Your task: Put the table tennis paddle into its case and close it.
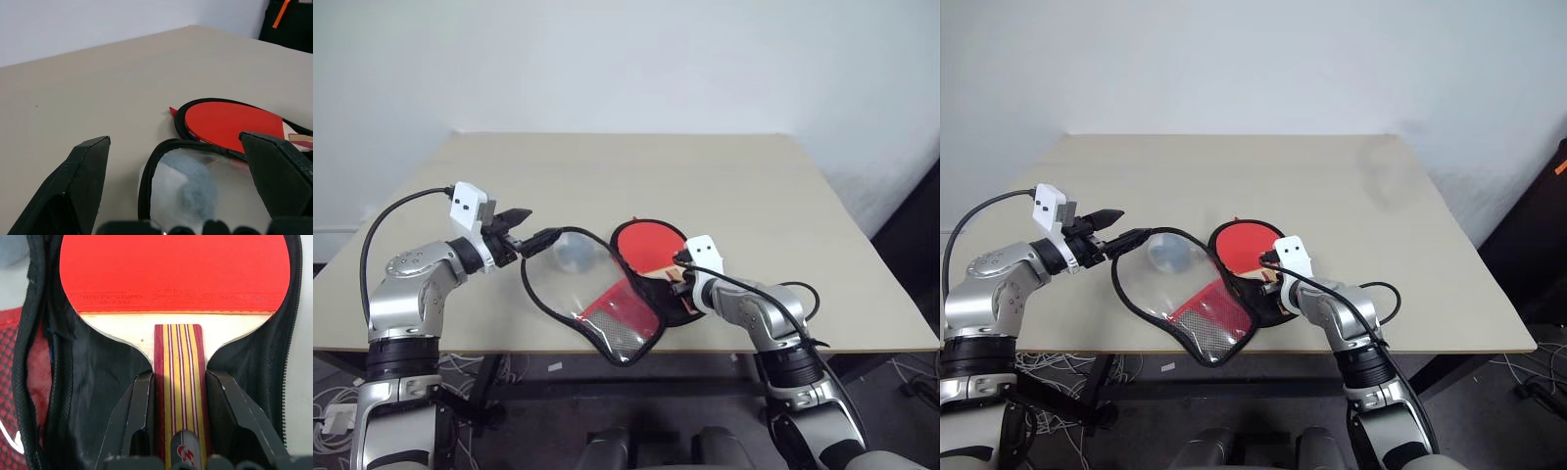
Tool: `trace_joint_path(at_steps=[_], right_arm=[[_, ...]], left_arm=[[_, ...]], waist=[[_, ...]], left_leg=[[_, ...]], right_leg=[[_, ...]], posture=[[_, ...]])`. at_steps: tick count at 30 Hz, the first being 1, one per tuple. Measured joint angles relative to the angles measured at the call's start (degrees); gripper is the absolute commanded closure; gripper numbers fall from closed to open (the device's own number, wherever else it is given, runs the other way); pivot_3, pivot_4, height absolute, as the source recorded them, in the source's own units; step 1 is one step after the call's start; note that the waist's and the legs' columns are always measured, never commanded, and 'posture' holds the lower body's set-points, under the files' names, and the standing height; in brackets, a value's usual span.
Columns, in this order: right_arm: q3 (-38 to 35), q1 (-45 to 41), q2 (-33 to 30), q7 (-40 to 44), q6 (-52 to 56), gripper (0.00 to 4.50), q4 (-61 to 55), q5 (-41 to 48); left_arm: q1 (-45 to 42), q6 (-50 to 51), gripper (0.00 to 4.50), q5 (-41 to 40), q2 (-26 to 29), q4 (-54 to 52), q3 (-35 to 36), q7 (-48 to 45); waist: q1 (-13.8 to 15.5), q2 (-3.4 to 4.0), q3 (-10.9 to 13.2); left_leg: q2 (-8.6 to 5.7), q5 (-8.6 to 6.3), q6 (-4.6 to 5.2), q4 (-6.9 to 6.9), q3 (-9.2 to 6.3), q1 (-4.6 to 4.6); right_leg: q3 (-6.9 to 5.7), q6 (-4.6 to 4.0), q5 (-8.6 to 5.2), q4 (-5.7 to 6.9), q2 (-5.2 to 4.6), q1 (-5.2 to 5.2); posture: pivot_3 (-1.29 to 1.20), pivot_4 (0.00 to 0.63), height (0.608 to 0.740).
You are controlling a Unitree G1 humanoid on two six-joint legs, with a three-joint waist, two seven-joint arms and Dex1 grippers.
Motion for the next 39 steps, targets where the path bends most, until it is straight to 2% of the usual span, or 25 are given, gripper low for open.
trace_joint_path(at_steps=[15,16,19,24,30,36,39], right_arm=[[0.16,-0.44,0.35,0.25,-1.17,3.38,1.58,-1.54],[0.22,-0.44,0.33,0.28,-1.17,2.67,1.58,-1.6],[0.17,-0.43,0.37,0.4,-1.18,1.85,1.52,-1.63],[-1.12,-0.38,0.27,1.65,-0.9,0.03,-1.12,-0.9],[-6.42,-0.21,-5.11,7.11,1.69,0.01,-9.2,3.7],[-15.17,-0.23,-16.19,17.46,2.6,0.01,-17.63,12.74],[-18.37,1.07,-22.27,21.39,1.4,0.0,-18.95,15.14]], left_arm=[[-0.17,0.29,0.0,-0.03,0.0,-0.15,-0.02,0.2],[-0.17,0.33,0.0,-0.04,0.0,-0.15,-0.02,0.28],[-0.16,0.42,0.0,-0.05,0.0,-0.16,-0.02,0.3],[-0.16,0.42,0.0,-0.06,1.18,-0.15,-0.02,-0.28],[-0.16,-0.12,0.0,-0.35,7.06,0.23,1.23,-3.14],[1.77,-2.56,0.0,-0.48,13.81,4.74,5.16,-7.21],[4.9,-5.82,0.62,1.33,14.66,12.28,5.6,-7.52]], waist=[[0.01,0.0,0.0],[0.01,0.0,0.0],[0.01,0.0,0.0],[-0.02,0.01,0.0],[0.02,0.03,0.02],[0.03,0.13,0.06],[0.07,0.15,0.05]], left_leg=[[0.03,-0.02,-0.04,0.0,-0.01,0.0],[0.03,-0.02,-0.05,0.0,0.0,0.0],[0.04,-0.03,-0.05,0.0,-0.01,0.0],[0.07,-0.03,-0.06,0.0,-0.01,0.0],[0.1,-0.04,-0.07,0.0,0.0,-0.01],[0.17,-0.06,-0.07,-0.02,0.07,0.03],[0.24,-0.06,-0.07,-0.03,0.13,0.05]], right_leg=[[-0.01,-0.01,0.01,0.0,0.03,-0.01],[-0.01,-0.01,0.01,-0.01,0.03,-0.01],[-0.01,-0.01,0.01,-0.01,0.03,-0.01],[-0.01,-0.01,0.01,0.0,0.07,-0.02],[-0.02,0.0,0.0,-0.03,0.09,-0.02],[-0.01,0.28,-0.19,-0.07,0.08,0.02],[-0.03,0.28,-0.2,-0.08,0.08,0.01]], posture=[[0.0,0.0,0.739],[0.0,0.0,0.739],[0.0,0.0,0.739],[0.0,0.0,0.739],[0.0,0.0,0.739],[0.0,0.0,0.739],[0.0,0.0,0.739]])
